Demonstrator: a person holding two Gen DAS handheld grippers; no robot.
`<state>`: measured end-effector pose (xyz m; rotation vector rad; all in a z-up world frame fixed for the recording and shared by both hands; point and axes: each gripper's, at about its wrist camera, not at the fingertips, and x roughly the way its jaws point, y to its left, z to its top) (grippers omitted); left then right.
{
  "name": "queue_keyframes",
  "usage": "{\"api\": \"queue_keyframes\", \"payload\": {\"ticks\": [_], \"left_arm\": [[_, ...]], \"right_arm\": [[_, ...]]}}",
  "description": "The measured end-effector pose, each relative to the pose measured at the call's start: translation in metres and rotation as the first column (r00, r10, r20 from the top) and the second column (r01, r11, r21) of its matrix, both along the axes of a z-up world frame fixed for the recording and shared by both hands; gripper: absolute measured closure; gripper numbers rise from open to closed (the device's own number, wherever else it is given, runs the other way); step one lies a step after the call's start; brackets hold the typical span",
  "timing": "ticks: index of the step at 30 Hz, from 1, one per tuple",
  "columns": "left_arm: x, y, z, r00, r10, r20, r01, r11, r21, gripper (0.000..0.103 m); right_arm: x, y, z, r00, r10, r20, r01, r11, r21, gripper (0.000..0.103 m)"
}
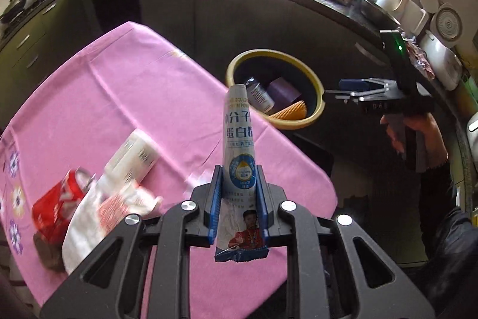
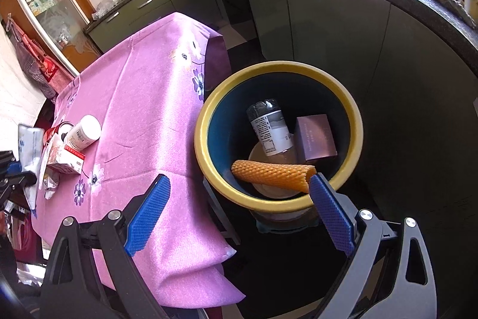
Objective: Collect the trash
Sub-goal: 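Carry the toothpaste tube over the bin and open the left gripper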
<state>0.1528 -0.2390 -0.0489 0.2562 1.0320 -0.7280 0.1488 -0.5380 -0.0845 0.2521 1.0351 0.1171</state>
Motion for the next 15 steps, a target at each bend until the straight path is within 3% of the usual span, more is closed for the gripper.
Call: {"api": "queue_keyframes", "payload": {"ticks": [6, 10, 15], "left_arm": [[0.052, -0.107, -0.017, 0.995, -0.093, -0.04, 0.092, 0.995, -0.024, 0.083], [0.074, -0.17, -0.042, 0.992, -0.119, -0.03, 0.119, 0.993, 0.001, 0.083], [0.103, -0.212, -0.08, 0.998, -0.06, -0.035, 0.062, 0.997, 0.052, 0.079]], "right_arm": [[-0.019, -0.035, 0.0, 0.997, -0.082, 0.004, 0.082, 0.997, 0.005, 0.01], [-0.03, -0.054, -0.003, 0.992, -0.125, -0.001, 0.125, 0.992, 0.017, 0.01], [-0.037, -0.063, -0.008, 0.989, -0.149, -0.015, 0.149, 0.989, 0.024, 0.01]]}}
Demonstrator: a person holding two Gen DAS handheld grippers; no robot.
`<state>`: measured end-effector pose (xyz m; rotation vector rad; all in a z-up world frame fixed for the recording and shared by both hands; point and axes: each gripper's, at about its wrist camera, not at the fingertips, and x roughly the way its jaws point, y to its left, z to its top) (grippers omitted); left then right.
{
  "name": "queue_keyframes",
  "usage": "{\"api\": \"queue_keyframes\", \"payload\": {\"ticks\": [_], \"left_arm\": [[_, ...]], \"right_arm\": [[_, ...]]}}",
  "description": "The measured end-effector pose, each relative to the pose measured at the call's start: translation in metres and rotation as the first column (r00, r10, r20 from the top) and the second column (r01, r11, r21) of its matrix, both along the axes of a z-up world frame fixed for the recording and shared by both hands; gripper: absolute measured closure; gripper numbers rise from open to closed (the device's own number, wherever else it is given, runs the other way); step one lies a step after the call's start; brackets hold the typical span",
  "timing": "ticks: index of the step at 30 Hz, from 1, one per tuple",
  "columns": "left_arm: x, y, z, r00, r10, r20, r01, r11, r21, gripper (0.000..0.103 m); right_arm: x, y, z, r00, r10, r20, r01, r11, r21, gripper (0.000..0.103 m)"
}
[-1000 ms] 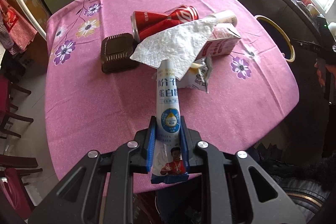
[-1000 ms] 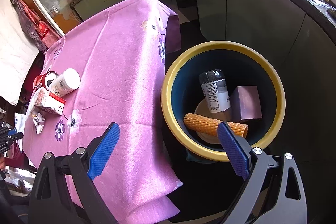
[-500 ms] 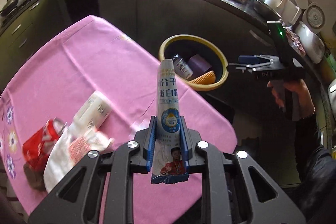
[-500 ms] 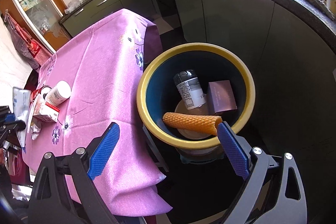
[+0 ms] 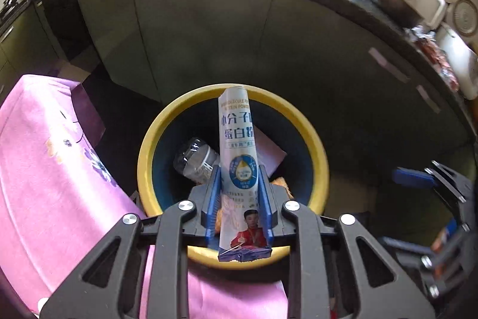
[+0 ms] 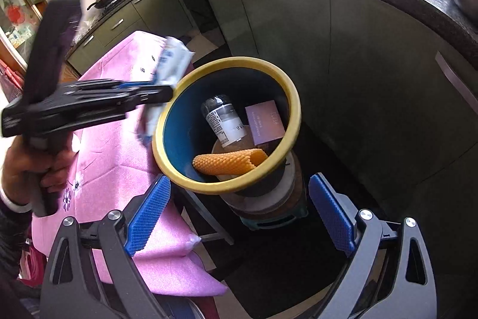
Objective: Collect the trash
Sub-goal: 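Carry the toothpaste tube over the bin and open the left gripper, then grasp the white pill bottle beside the can with the right gripper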
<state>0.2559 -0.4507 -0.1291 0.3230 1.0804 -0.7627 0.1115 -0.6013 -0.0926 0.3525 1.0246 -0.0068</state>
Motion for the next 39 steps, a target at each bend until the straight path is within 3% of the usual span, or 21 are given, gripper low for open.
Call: {"api": "queue_keyframes", "payload": {"ticks": [1, 3, 7, 10, 14, 18, 21, 25, 29, 31, 35, 39], "left_arm": [[0.005, -0.003, -0.006, 1.0, 0.015, -0.007, -0.015, 1.0, 0.008, 0.073], [0.011, -0.008, -0.013, 0.999, 0.038, -0.006, -0.038, 0.999, 0.024, 0.039], [0.009, 0.014, 0.002, 0.997, 0.071, -0.005, -0.071, 0.996, -0.056, 0.036], [-0.007, 0.048, 0.031, 0.997, 0.076, -0.01, -0.077, 0.988, -0.136, 0.034], [-0.044, 0.106, 0.075, 0.991, 0.106, 0.078, -0.084, 0.966, -0.244, 0.018], [-0.083, 0.177, 0.106, 0.975, 0.156, 0.156, -0.103, 0.948, -0.302, 0.012], [-0.11, 0.232, 0.118, 0.955, 0.221, 0.195, -0.151, 0.936, -0.318, 0.012], [-0.132, 0.298, 0.123, 0.927, 0.3, 0.227, -0.223, 0.924, -0.311, 0.011], [-0.152, 0.356, 0.119, 0.876, 0.408, 0.259, -0.331, 0.897, -0.293, 0.011], [-0.156, 0.379, 0.113, 0.858, 0.445, 0.255, -0.372, 0.883, -0.288, 0.011], [-0.165, 0.411, 0.104, 0.846, 0.486, 0.22, -0.412, 0.857, -0.309, 0.011], [-0.167, 0.423, 0.096, 0.834, 0.511, 0.209, -0.44, 0.843, -0.309, 0.011]], "right_arm": [[0.0, 0.0, 0.0, 1.0, -0.002, -0.003, 0.002, 1.0, -0.001, 0.01], [-0.002, -0.002, 0.001, 1.0, -0.002, -0.001, 0.002, 1.0, -0.002, 0.01], [-0.004, -0.001, 0.004, 1.0, 0.002, 0.011, -0.002, 1.0, 0.001, 0.01], [-0.002, 0.005, 0.004, 1.0, 0.025, 0.015, -0.025, 1.0, 0.006, 0.01], [0.007, 0.023, 0.004, 0.995, 0.093, 0.027, -0.093, 0.996, 0.009, 0.01], [0.025, 0.058, 0.009, 0.977, 0.208, 0.044, -0.209, 0.978, 0.005, 0.01], [0.039, 0.099, 0.015, 0.94, 0.336, 0.063, -0.335, 0.942, -0.03, 0.01], [0.055, 0.167, 0.027, 0.838, 0.54, 0.082, -0.528, 0.839, -0.132, 0.01], [0.066, 0.235, 0.034, 0.713, 0.697, 0.075, -0.67, 0.709, -0.22, 0.01], [0.078, 0.26, 0.034, 0.706, 0.707, 0.042, -0.683, 0.696, -0.223, 0.01], [0.108, 0.287, 0.029, 0.744, 0.668, 0.012, -0.662, 0.739, -0.126, 0.01], [0.133, 0.314, 0.021, 0.747, 0.664, -0.036, -0.665, 0.746, -0.033, 0.01]]}}
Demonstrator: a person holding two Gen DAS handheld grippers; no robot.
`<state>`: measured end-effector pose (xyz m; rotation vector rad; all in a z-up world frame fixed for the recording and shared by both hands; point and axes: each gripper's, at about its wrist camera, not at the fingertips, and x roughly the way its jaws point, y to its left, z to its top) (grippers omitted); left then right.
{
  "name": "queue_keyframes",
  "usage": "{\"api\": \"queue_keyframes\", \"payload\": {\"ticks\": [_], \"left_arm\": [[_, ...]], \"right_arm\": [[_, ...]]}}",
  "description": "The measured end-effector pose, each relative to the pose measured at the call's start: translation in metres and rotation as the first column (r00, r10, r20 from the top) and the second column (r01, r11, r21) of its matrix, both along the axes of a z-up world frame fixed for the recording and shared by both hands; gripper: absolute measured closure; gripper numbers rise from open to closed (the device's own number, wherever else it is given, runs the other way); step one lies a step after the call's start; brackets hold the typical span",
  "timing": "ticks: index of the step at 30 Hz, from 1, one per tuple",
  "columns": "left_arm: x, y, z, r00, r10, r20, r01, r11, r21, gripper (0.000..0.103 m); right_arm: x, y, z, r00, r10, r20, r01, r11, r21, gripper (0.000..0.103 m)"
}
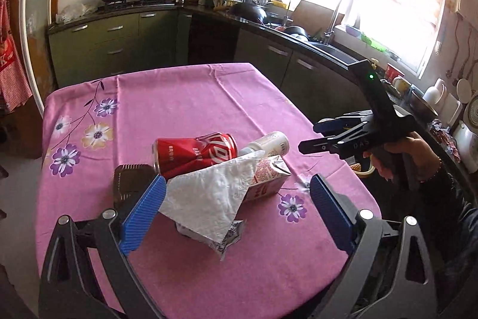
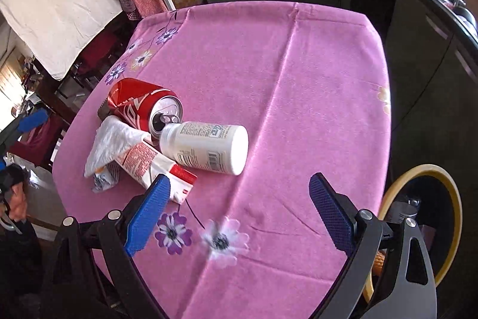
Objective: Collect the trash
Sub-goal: 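Grasp the white pill bottle beside the can with the right gripper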
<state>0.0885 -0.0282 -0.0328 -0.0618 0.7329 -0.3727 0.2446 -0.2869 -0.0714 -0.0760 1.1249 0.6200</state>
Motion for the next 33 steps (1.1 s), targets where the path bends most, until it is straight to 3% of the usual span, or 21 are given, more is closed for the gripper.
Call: {"api": "queue_keyframes", "payload": {"ticks": [15, 19, 33], "left_arm": [[-0.002, 0.023, -0.014, 1.0, 0.01, -0.018, -0.01, 0.999, -0.045, 0.011], [-0.005, 0.027, -0.015, 1.0, 0.017, -0.017, -0.018, 0.999, -0.039, 0.011], [-0.008, 0.032, -0.017, 1.0, 0.015, -0.027, -0.016, 0.999, -0.049, 0.011]], "right_arm": [[0.034, 0.046, -0.015, 0.992, -0.043, -0.115, 0.032, 0.995, -0.095, 0.01], [0.04, 0.056, -0.023, 0.985, -0.029, -0.173, 0.016, 0.997, -0.079, 0.01], [0.042, 0.092, -0.03, 0.986, -0.051, -0.158, 0.017, 0.978, -0.206, 0.01]]}}
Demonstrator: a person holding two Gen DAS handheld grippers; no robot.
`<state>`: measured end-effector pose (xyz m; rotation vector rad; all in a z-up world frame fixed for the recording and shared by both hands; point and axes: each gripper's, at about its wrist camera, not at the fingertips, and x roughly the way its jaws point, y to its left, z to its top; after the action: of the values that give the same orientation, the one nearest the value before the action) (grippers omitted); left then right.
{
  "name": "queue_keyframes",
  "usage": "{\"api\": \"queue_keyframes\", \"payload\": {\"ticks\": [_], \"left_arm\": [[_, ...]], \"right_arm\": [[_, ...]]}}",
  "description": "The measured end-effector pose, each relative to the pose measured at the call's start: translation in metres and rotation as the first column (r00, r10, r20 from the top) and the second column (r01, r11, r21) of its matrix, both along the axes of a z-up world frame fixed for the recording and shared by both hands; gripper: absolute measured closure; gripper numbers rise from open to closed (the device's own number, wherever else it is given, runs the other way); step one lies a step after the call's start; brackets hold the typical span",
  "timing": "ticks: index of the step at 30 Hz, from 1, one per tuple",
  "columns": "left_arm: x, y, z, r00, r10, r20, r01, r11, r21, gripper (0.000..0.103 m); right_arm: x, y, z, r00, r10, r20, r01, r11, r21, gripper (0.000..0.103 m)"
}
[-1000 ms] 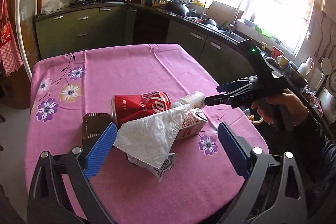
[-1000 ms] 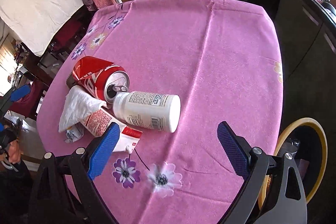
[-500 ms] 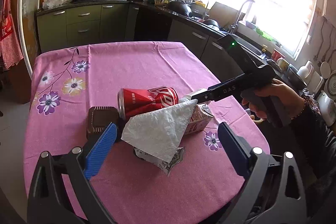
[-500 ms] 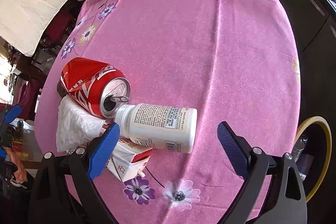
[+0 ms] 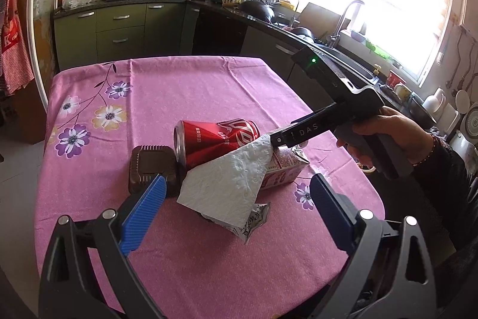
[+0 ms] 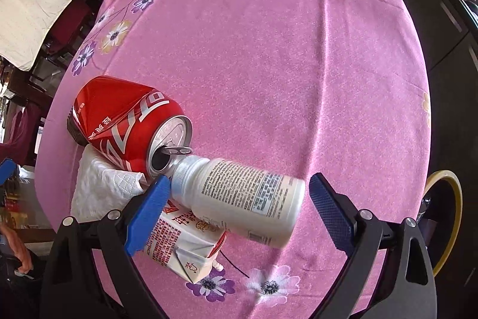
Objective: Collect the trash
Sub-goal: 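Grasp the white pill bottle beside the can with the right gripper, then carry the pill bottle over the bin and open the right gripper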
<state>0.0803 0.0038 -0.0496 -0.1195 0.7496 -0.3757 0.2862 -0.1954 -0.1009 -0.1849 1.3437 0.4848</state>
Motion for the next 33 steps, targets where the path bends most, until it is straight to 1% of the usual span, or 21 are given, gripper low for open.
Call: {"api": "queue_keyframes", "payload": {"ticks": [4, 8, 12, 14, 16, 22, 25, 28, 33], "left_arm": [[-0.001, 0.0, 0.001, 1.0, -0.005, 0.001, 0.005, 1.0, 0.001, 0.011], [-0.004, 0.001, 0.002, 1.0, -0.013, 0.003, 0.013, 1.0, 0.006, 0.011], [-0.003, 0.002, 0.001, 1.0, -0.019, -0.001, 0.019, 1.0, 0.004, 0.011], [-0.002, 0.002, 0.001, 1.0, -0.025, -0.003, 0.025, 1.0, 0.004, 0.011], [-0.001, 0.0, 0.001, 0.999, -0.036, -0.003, 0.036, 0.999, 0.001, 0.011], [-0.003, -0.002, 0.0, 0.998, -0.063, -0.003, 0.063, 0.998, 0.0, 0.011], [-0.004, -0.001, -0.001, 0.998, -0.069, -0.01, 0.069, 0.998, 0.0, 0.011], [-0.006, 0.0, -0.001, 0.997, -0.074, -0.007, 0.074, 0.997, 0.002, 0.011], [-0.007, -0.001, -0.001, 0.997, -0.08, -0.005, 0.08, 0.997, -0.003, 0.011]], "right_arm": [[-0.001, 0.011, -0.006, 1.0, 0.008, -0.007, -0.009, 0.998, -0.055, 0.01], [-0.002, 0.009, -0.016, 1.0, -0.01, -0.023, 0.008, 0.997, -0.08, 0.01], [-0.005, -0.006, -0.014, 0.998, -0.058, -0.03, 0.056, 0.997, -0.048, 0.01], [-0.006, -0.015, -0.014, 0.993, -0.101, -0.059, 0.1, 0.995, -0.01, 0.01], [-0.007, -0.021, -0.015, 0.988, -0.134, -0.073, 0.135, 0.991, 0.009, 0.01], [-0.004, -0.021, -0.013, 0.98, -0.196, -0.036, 0.196, 0.981, 0.007, 0.011], [-0.004, -0.022, -0.014, 0.978, -0.206, -0.024, 0.207, 0.978, 0.017, 0.012], [-0.004, -0.027, -0.013, 0.977, -0.212, -0.007, 0.212, 0.977, 0.009, 0.012], [-0.009, -0.037, -0.009, 0.977, -0.212, -0.005, 0.212, 0.977, 0.027, 0.012]]}}
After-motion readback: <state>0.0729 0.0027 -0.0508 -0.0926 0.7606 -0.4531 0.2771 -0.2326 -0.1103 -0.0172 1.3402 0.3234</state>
